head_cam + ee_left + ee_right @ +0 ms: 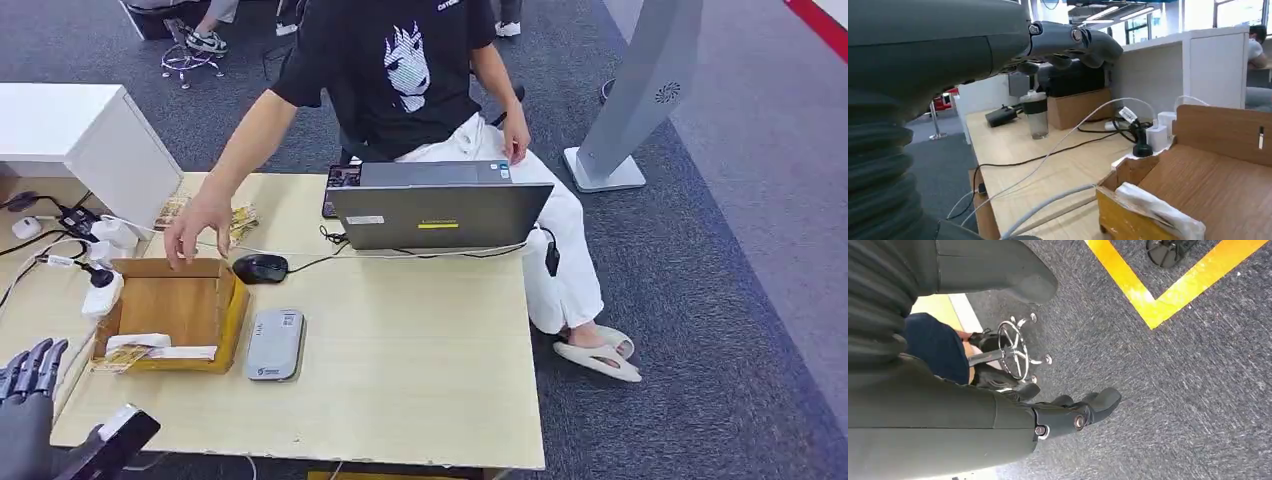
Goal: Pass the card to the sensor for recognition and then transmit it.
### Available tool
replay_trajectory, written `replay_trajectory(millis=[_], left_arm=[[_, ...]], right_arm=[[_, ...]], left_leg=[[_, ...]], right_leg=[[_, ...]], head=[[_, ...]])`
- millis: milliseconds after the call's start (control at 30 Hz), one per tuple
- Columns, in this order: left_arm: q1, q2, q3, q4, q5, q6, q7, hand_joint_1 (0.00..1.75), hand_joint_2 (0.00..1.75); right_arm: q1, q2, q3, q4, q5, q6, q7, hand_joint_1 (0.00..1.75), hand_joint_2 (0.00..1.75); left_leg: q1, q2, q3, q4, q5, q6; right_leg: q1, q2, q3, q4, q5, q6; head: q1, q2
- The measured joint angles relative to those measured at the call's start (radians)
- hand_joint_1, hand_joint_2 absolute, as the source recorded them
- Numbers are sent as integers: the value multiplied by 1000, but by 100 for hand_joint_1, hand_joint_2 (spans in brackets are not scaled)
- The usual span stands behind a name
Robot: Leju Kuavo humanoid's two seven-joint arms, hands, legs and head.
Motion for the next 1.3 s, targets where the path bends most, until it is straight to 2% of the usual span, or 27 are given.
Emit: replay_trajectory(millis=[167,300,533,1000,1100,1200,1300], left_arm=[[-31,-20,49,35,-11,-18,-17,0,175],[-62,-40,95,80,-10,-31,-56,0,175],[-97,-72,146,127,-23,-41,-72,0,175],[-189,-95,230,262,-69,-30,-95,0,175],[-209,-95,230,287,-84,-14,-110,0,175],[-237,-98,228,325,-101,36,-120,0,175],[-253,-103,222,346,-108,45,-120,0,175]], right_arm=[[-1,0,-1,0,18,0,2,0,175],[-1,0,-3,0,27,4,2,0,175],[-2,-1,-15,-2,47,4,5,0,175],[-4,-10,-23,-7,82,19,7,0,175],[-4,-11,-23,-7,91,23,8,0,175],[-8,-14,-23,-7,103,24,8,0,175],[-8,-15,-23,-7,108,24,7,0,175]], left_leg=[[0,0,0,0,0,0],[0,0,0,0,0,0],[0,0,0,0,0,0],[0,0,0,0,0,0],[0,0,1,0,0,0],[0,0,1,0,0,0],[0,0,1,0,0,0]], right_leg=[[0,0,0,0,0,0],[0,0,0,0,0,0],[0,0,0,0,0,0],[0,0,0,0,0,0],[0,0,0,0,0,0],[0,0,0,0,0,0],[0,0,0,0,0,0]], head=[[1,0],[1,0],[1,0],[0,0],[0,0],[1,0],[0,0]])
